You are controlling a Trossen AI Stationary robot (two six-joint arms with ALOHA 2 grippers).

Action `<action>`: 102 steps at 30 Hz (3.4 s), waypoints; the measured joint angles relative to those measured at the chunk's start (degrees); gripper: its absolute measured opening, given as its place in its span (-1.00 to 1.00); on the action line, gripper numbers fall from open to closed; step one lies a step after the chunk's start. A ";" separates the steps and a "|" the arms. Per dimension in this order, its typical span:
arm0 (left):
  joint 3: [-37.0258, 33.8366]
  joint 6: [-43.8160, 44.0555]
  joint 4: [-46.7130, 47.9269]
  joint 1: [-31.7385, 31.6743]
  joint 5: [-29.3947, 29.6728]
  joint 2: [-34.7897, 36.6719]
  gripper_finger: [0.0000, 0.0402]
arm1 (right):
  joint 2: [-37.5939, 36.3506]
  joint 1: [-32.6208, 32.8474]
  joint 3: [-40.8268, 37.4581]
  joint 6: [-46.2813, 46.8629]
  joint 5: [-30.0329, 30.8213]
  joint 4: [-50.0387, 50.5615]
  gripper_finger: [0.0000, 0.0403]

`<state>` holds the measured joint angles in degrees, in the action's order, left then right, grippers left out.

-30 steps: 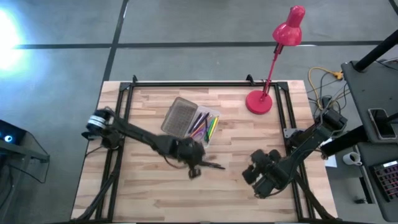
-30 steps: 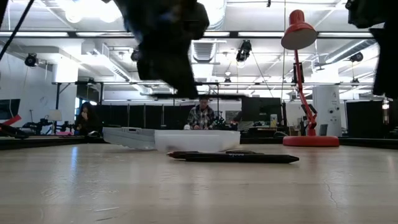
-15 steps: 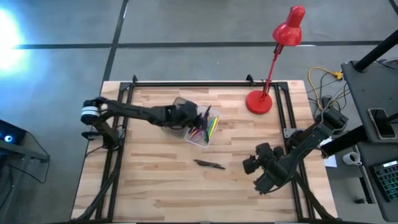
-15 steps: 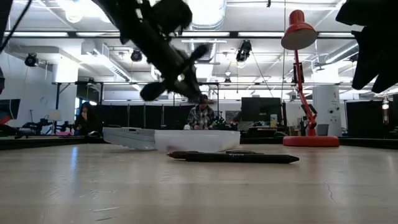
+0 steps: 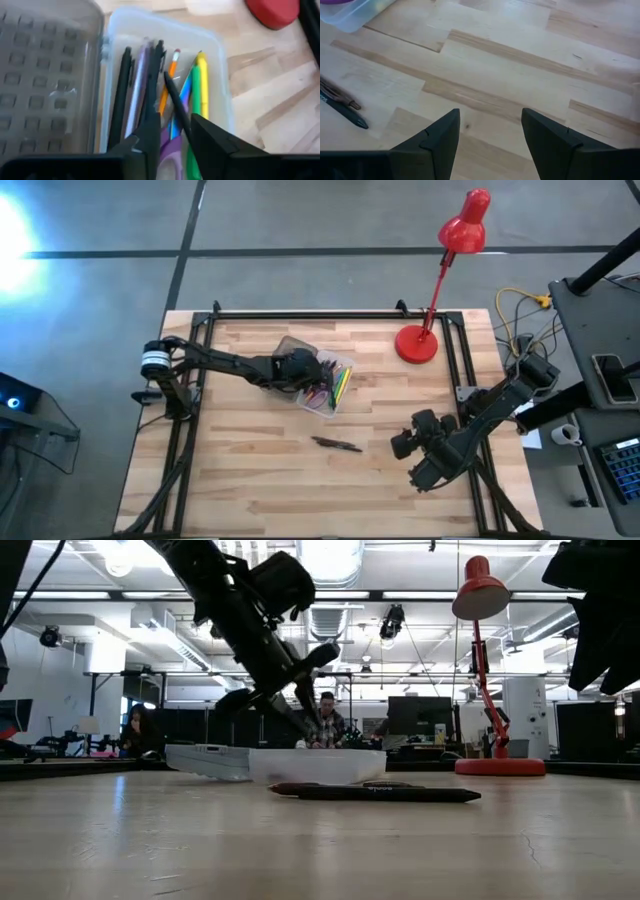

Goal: Pick & place school supplies into a supply box
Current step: Put the black pen into the supply box

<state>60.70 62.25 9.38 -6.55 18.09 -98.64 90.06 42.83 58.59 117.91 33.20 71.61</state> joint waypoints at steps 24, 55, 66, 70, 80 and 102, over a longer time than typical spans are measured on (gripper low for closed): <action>1.21 -17.33 3.75 18.41 -3.65 5.63 -0.30 | 4.00 -5.61 -5.69 -60.62 -3.55 -43.42 0.02; -5.08 -8.33 17.92 24.26 -0.10 12.16 -0.30 | 17.11 -21.47 0.56 -81.87 -29.46 -55.15 -0.15; -19.75 0.62 13.78 24.15 2.14 27.63 -0.30 | 23.11 -21.84 6.43 -81.66 -28.34 -55.29 -0.27; -22.56 1.34 12.36 24.15 4.81 32.22 -0.30 | 24.82 -21.99 8.43 -81.66 -28.03 -53.83 -0.41; -20.54 -1.63 12.18 24.15 8.57 32.07 -0.30 | 23.69 -22.32 8.86 -82.28 -29.51 -48.84 -0.90; -18.24 -1.72 10.64 24.15 9.09 29.69 -0.30 | 5.94 -31.85 0.01 -34.39 -15.32 -59.13 -0.93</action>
<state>42.46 60.53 20.02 17.61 27.18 -68.95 96.00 10.98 58.60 83.52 17.88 12.47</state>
